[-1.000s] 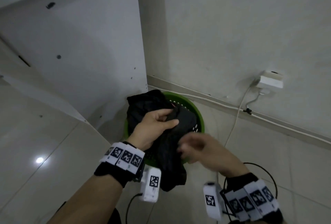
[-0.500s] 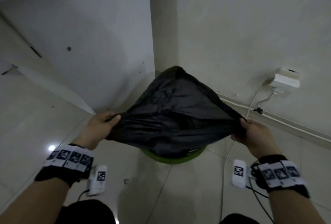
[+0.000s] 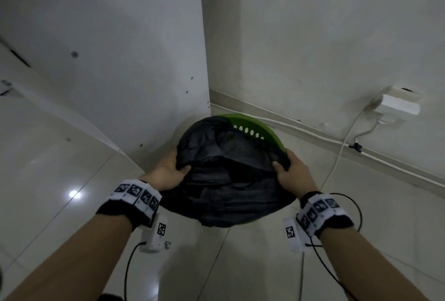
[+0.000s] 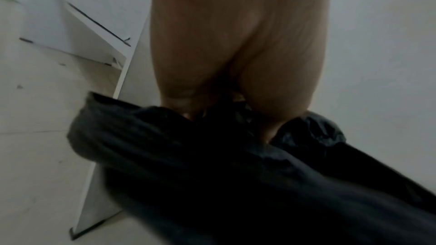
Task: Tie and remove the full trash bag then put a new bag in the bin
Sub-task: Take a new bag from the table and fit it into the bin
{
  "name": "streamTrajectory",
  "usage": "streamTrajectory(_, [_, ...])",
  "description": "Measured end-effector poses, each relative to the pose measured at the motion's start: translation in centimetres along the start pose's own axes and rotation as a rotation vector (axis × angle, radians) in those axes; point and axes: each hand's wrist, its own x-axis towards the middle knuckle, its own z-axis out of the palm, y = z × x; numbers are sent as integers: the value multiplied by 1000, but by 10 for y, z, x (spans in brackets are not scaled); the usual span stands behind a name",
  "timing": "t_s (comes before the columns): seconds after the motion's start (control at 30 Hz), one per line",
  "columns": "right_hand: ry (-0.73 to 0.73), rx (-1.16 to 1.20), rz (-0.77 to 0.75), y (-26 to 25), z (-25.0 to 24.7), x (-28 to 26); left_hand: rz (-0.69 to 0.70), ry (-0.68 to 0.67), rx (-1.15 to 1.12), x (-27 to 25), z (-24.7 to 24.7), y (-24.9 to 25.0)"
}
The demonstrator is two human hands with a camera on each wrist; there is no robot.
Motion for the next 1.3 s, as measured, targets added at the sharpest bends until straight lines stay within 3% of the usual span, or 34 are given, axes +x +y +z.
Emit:
streamTrajectory(0.1, [48,-63,-6,11,6,-21,38,-15,36,0,1,-11])
streamTrajectory(0.23, [-172,-226,119,20,-2,-56,-28,-219,147,-1,-11,-15])
streamTrajectory(0.3, [-109,-316,78,15,-18,-67,-55,-295,142,3,-19,-10])
streamTrajectory(0.37, [44,-286,-25,6,-37,-70,-98,-240,112,10,-26,1])
streamTrajectory(0.43, [89,-168,-56,-1,-53,-64,-109,-101,88,18,-27,13])
streamTrajectory(0.57, [-165,343,160,-5,-73,-49,15,3,430,27,-19,21])
streamTrajectory(0.67, [-235,340,143,3,-77,-51,49,10,577,29,-23,17])
streamTrajectory(0.77, [-2,230,-16,19,-76,-52,70,18,697,25,-31,15])
streamTrajectory(0.83, [212,377,-142,33,-77,-53,155,155,624,22,-39,10])
streamTrajectory(0.93, [458,606,-240,49,-80,-57,214,356,202,21,-54,-3])
streamTrajectory(1.03, [521,745,-169,54,-75,-50,-16,217,-525,17,-64,-9])
streamTrajectory(1.07, [524,730,-138,54,-72,-44,-74,200,-610,16,-65,-9])
streamTrajectory(1.17, [538,532,-48,57,-61,-14,-203,302,-366,23,-61,-3])
streamTrajectory(1.3, [585,276,-30,50,-54,21,-290,269,-195,49,-54,-5])
